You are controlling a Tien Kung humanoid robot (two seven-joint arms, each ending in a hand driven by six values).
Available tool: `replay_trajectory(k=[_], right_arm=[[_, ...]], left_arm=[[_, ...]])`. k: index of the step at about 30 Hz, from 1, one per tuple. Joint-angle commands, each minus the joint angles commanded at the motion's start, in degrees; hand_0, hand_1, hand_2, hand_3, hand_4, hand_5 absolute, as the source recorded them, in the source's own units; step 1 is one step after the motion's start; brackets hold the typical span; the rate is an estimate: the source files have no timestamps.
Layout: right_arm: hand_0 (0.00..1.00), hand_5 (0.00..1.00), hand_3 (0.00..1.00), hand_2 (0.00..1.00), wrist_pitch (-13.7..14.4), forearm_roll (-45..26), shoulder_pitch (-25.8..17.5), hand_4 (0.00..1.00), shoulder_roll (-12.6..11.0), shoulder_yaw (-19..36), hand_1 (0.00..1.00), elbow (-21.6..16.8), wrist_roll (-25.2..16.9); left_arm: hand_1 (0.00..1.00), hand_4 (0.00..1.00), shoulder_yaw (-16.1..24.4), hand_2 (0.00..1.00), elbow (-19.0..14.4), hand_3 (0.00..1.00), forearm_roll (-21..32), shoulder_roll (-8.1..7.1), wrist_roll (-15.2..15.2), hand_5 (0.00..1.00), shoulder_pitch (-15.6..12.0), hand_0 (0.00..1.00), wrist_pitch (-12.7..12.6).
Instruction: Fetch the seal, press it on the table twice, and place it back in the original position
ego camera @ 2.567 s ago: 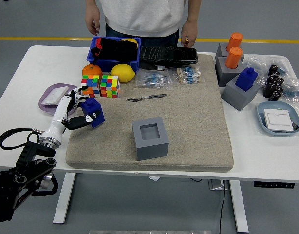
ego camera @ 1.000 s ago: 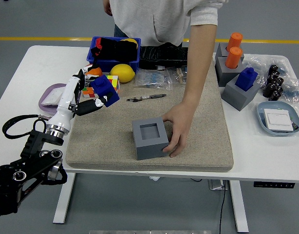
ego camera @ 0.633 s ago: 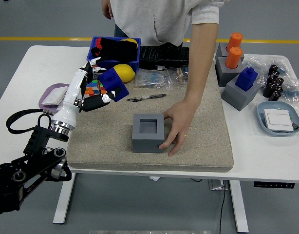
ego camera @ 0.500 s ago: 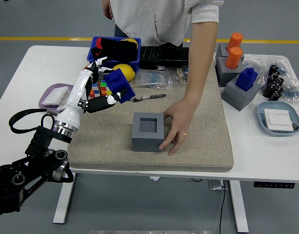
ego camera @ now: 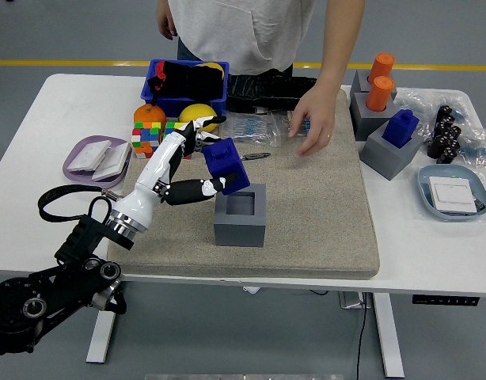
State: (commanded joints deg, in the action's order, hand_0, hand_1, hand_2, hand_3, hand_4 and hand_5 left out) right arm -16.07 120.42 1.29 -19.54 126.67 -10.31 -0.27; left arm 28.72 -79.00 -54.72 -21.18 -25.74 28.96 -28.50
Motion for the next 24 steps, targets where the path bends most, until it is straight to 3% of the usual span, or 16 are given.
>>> replay_trajectory(k=[8,24], right_arm=[[0.783,0.438,0.616,0.658,-0.01,-0.26,0.01,0.783,-0.21,-0.51,0.682,0.0,0.01],[0.783,0.437,0.615,0.658,-0.17,-1.08,0.36,0.783,-0.67,-1.89,0.682,0.0,0.11]], left_arm=[[0.406,0.643,-3.87,0.433,0.86,0.83,0.14,-1.02,1.96,0.002,3.08,0.497,1.69],[0.407,0.647,-10.34,0.433,5.9,0.831,2.63,-0.93,5.01,0.002,10.89,0.498,7.11]])
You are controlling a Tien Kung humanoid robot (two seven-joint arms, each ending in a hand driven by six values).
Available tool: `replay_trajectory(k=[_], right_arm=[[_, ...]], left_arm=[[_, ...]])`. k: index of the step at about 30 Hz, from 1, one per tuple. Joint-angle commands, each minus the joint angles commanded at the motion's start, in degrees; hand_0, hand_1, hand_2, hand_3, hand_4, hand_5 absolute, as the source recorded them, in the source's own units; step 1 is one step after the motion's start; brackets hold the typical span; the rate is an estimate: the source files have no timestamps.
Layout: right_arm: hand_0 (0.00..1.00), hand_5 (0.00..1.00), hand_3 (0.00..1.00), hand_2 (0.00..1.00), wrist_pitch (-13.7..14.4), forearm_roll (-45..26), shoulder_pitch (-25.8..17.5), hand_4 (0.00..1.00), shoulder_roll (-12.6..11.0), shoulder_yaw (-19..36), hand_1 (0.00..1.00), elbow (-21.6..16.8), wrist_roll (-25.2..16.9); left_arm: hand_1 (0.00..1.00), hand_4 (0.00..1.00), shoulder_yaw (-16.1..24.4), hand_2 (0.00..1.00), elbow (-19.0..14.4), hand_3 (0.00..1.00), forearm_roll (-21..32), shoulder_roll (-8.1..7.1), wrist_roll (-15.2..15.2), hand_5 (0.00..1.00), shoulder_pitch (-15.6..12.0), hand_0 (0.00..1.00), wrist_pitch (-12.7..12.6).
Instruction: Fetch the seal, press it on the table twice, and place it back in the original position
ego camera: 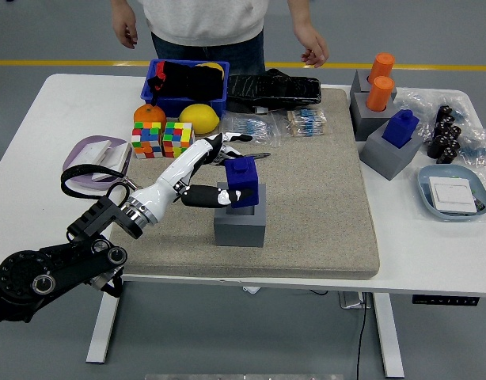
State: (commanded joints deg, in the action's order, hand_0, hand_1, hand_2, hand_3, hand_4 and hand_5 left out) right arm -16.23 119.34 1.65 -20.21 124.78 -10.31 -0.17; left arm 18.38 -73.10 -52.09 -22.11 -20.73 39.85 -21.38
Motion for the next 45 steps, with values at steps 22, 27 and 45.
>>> replay_trajectory(k=[22,27,45], right_arm=[[0.783,0.438,0.616,0.658,-0.03,-0.25,0.13,0.783,0.07,-0.08,0.682,0.0,-0.11],[0.784,0.437,0.616,0.658,-0.05,-0.3,0.18,0.783,0.14,-0.13,0.681,0.0,-0.14],[0.784,0.438,0.616,0.658,-0.01,-0.32,0.3,0.783,0.12,-0.15,0.681,0.0,-0.27]], left_arm=[[0.41,0.663,-4.77,0.438,5.34,0.831,4.75,1.35,-1.34,0.002,3.78,0.509,2.7],[0.409,0.662,-5.07,0.436,6.33,0.83,4.96,1.73,-1.47,0.002,4.19,0.515,2.56],[0.411,0.672,-6.78,0.436,8.37,0.825,4.93,2.48,-2.05,0.002,4.85,0.52,2.43]])
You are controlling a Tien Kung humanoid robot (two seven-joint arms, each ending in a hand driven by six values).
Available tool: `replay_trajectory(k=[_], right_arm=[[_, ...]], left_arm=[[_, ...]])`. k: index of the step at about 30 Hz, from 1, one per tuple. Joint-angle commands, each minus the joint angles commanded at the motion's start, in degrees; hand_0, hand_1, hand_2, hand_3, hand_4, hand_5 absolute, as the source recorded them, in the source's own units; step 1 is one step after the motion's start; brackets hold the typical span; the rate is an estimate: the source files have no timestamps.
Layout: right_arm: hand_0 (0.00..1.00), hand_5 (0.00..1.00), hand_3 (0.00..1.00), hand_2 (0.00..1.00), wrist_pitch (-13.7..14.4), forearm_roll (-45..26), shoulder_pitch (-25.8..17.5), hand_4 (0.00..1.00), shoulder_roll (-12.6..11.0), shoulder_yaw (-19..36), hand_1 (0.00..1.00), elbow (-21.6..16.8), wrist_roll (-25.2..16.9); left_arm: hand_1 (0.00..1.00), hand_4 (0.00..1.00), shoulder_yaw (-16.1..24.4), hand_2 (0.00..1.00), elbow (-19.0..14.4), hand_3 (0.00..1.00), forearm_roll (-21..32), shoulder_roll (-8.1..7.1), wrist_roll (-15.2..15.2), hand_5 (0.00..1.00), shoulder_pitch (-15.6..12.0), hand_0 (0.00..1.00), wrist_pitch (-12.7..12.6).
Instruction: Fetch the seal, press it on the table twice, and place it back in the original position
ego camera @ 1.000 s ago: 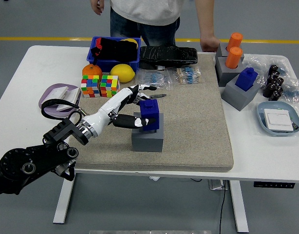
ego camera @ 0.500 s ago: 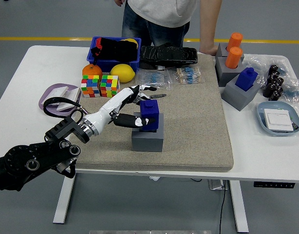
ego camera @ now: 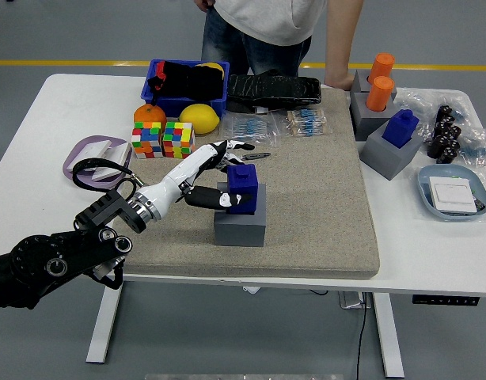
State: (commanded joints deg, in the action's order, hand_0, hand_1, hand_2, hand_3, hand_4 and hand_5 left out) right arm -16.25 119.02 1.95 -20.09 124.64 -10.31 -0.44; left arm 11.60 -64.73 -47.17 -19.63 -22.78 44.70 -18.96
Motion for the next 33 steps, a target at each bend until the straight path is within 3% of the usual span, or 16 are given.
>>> replay_trajectory(k=[22,33], right_arm=[[0.783,0.438,0.615,0.658,0.04,0.02,0.15,0.784,-0.11,0.02,0.681,0.0,-0.14],[0.783,0.439,0.615,0.658,0.01,-0.04,0.18,0.784,-0.1,-0.1,0.681,0.0,-0.12]], left_arm=[[0.422,0.674,-1.81,0.439,0.81,0.818,-0.68,-0.12,-0.06,0.002,1.37,0.527,0.2],[0.434,0.619,-2.16,0.44,0.4,0.809,-0.33,-0.03,0.25,0.002,1.86,0.558,0.87]])
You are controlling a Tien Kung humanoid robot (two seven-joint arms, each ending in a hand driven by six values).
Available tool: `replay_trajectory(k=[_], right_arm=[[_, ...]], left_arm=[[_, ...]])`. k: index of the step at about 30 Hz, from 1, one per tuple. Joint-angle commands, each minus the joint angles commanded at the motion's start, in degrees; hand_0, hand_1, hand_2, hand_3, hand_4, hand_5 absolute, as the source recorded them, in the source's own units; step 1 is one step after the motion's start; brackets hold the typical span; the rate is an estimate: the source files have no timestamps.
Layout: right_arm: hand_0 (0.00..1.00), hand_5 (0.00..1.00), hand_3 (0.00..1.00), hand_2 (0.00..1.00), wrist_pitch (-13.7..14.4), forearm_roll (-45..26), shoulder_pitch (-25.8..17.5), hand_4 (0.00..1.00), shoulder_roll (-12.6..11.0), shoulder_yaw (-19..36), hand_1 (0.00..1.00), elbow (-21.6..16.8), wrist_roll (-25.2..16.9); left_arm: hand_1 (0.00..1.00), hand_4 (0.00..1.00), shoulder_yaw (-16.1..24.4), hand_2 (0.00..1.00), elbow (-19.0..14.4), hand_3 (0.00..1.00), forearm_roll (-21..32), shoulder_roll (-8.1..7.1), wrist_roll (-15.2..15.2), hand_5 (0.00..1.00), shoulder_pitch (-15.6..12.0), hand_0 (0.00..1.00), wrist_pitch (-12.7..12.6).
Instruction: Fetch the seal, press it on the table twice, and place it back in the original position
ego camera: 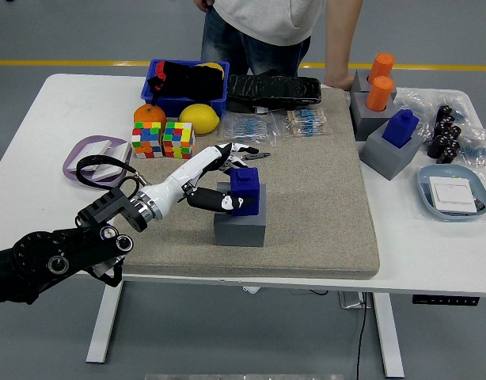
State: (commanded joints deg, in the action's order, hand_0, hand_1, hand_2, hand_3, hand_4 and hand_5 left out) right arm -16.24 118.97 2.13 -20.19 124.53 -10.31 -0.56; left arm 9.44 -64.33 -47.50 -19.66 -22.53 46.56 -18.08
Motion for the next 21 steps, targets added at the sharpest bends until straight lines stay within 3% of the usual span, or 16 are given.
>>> replay_trajectory(k=[1,2,10,21], right_arm=[[0.783,0.439,0.615,0.658,0.01,0.02,0.0,0.784,0.0,0.04,0.681,0.0,0.01],[0.783,0.44,0.615,0.658,0.01,0.02,-0.01,0.784,0.0,0.05,0.68,0.0,0.01],[0.783,0.438,0.615,0.658,0.0,-0.04,0.29,0.784,-0.05,-0.15,0.68,0.0,-0.06],[0.783,0.438,0.615,0.658,-0.04,-0.35,0.75,0.784,-0.55,-0.64,0.68,-0.02,-0.48]], left_arm=[[0.434,0.619,-0.01,0.44,-0.04,0.809,-0.18,0.0,0.09,0.002,0.01,0.558,0.0],[0.442,0.503,-0.03,0.435,-0.08,0.797,-0.34,-0.01,0.16,0.002,0.04,0.613,-0.02],[0.452,0.488,-0.06,0.438,-0.83,0.789,-0.79,-0.71,0.85,0.002,1.4,0.632,0.53],[0.462,0.503,-1.19,0.441,-3.25,0.786,0.42,-3.29,1.88,0.002,3.88,0.633,2.3]])
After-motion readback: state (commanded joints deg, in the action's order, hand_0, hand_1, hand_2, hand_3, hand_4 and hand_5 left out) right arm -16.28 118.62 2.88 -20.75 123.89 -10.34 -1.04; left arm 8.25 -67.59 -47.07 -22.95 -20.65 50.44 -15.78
